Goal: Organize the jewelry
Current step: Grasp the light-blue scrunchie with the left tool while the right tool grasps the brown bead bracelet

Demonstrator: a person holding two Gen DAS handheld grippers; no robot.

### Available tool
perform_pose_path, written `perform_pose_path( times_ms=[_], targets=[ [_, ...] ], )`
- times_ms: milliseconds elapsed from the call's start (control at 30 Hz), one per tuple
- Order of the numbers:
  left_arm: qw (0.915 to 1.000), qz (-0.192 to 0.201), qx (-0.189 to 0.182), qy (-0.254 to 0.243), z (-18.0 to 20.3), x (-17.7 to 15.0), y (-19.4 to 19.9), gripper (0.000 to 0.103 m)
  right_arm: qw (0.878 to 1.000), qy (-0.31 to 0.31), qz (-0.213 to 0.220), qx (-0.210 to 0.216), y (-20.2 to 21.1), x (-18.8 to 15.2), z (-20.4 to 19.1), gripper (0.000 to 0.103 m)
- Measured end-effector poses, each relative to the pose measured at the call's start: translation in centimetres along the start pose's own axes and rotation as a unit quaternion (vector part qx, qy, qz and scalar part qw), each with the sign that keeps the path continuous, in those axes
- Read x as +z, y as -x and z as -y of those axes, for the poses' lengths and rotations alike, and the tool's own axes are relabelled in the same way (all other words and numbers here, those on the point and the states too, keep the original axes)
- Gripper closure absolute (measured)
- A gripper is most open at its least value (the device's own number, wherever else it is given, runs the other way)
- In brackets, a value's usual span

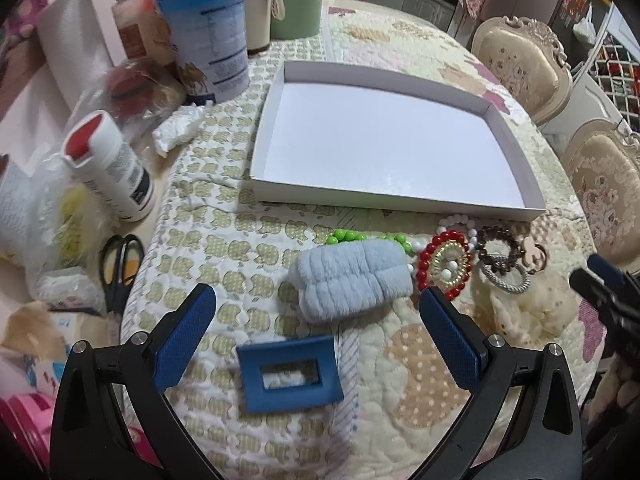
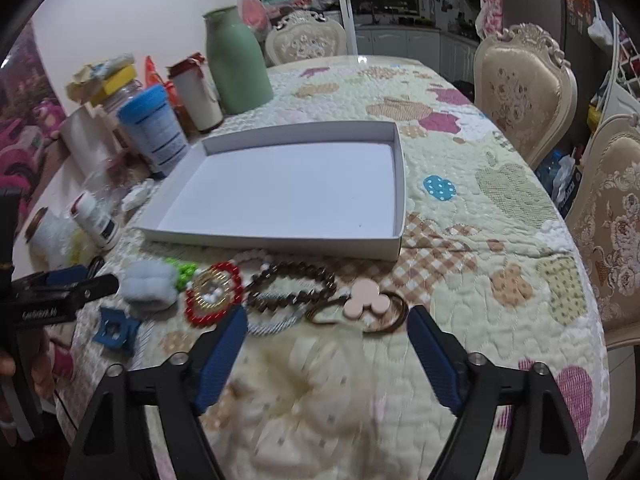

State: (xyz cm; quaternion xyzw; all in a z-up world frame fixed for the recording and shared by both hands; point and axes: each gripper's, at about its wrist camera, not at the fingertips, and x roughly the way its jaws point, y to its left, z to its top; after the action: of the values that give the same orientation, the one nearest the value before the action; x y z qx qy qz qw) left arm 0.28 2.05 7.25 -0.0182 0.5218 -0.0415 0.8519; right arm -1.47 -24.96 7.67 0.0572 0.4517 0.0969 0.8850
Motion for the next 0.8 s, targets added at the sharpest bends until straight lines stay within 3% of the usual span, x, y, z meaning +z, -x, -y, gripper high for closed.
perform_pose_path(
  times_ms=[100, 433, 500, 567, 633, 700, 800],
  targets=[
    [1.0000, -0.007, 0.001, -0.003, -0.1, 0.7, -1.1, 0.001, 1.000, -0.003, -0.013, 0.007, -1.9, 1.1, 0.4, 0.043],
    [0.9990, -0.031, -0.007, -0.030, 0.4, 1.4, -3.9, 0.001, 0.997, 0.054, -0.051, -0.007, -7.3, 2.5, -0.4, 0.049],
    [0.9989, -0.033, -0.011, -0.030, 0.5, 1.5, -4.3, 0.004, 0.997, 0.055, -0.058, -0.006, -8.2, 2.5, -0.1, 0.057],
    [0.9988, -0.036, -0.016, -0.030, 0.6, 1.6, -4.6, 0.020, 0.997, 0.062, -0.054, -0.011, -8.6, 2.4, 0.0, 0.062],
    [0.9981, -0.044, -0.029, -0.032, 0.9, 1.6, -5.1, 0.035, 0.996, 0.068, -0.062, -0.013, -9.2, 2.3, 0.1, 0.076],
    [0.9979, -0.044, -0.032, -0.036, 1.3, 1.6, -5.2, 0.041, 0.996, 0.071, -0.061, -0.010, -9.4, 2.1, 0.2, 0.088],
    [0.9982, -0.029, -0.026, -0.047, 1.8, 1.7, -4.7, 0.059, 0.995, 0.076, -0.058, -0.011, -9.2, 2.0, 0.2, 0.095]
  ],
)
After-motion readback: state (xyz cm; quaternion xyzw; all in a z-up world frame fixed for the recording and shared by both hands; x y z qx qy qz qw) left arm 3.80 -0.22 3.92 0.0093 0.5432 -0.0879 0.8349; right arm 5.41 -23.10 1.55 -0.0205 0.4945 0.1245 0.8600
